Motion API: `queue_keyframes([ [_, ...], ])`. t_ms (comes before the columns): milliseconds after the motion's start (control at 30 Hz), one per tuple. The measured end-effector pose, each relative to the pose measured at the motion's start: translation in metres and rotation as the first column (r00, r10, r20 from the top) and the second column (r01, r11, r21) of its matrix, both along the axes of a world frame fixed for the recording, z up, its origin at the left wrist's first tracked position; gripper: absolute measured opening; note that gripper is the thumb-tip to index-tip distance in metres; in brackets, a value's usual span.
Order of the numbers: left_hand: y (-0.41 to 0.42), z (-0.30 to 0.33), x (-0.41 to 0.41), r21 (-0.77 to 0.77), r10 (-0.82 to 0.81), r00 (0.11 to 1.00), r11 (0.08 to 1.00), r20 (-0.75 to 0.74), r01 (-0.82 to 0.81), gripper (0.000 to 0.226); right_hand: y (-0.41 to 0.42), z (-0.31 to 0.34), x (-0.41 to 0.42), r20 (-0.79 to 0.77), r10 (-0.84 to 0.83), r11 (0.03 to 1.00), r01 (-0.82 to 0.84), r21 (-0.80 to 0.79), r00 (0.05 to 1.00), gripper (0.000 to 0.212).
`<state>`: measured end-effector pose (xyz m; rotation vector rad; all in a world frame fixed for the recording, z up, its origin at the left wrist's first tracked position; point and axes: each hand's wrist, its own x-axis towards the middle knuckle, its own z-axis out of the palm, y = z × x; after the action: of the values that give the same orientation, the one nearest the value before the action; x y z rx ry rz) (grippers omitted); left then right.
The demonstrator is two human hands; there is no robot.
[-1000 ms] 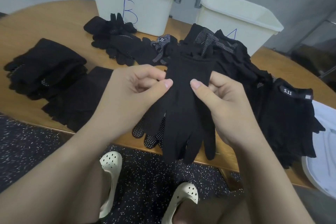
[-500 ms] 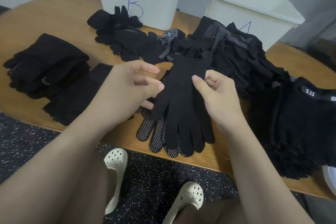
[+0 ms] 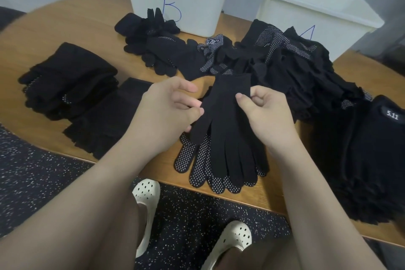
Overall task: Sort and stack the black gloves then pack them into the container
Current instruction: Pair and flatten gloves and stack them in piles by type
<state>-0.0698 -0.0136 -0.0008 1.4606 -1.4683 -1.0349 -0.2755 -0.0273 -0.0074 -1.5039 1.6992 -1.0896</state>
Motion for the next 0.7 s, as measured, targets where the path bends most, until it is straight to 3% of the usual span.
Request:
queue_keyframes([
  [300, 0.0022, -0.0014, -0.0046, -0.132, 0.024, 0.980, 0.991, 0.197, 0.002, 0.027, 0.0024, -0.0054, -0.0043, -0.182, -0.099, 0.993, 0.087, -0.077, 0.978, 0.028],
  [700, -0.0003, -0.0056, -0.0071, -0.147, 0.024, 0.961, 0.989, 0.276, 0.017, 0.026, 0.0033, -0.0038, -0.0018, -0.287, -0.159, 0.987, 0.145, -0.072, 0.945, 0.017],
])
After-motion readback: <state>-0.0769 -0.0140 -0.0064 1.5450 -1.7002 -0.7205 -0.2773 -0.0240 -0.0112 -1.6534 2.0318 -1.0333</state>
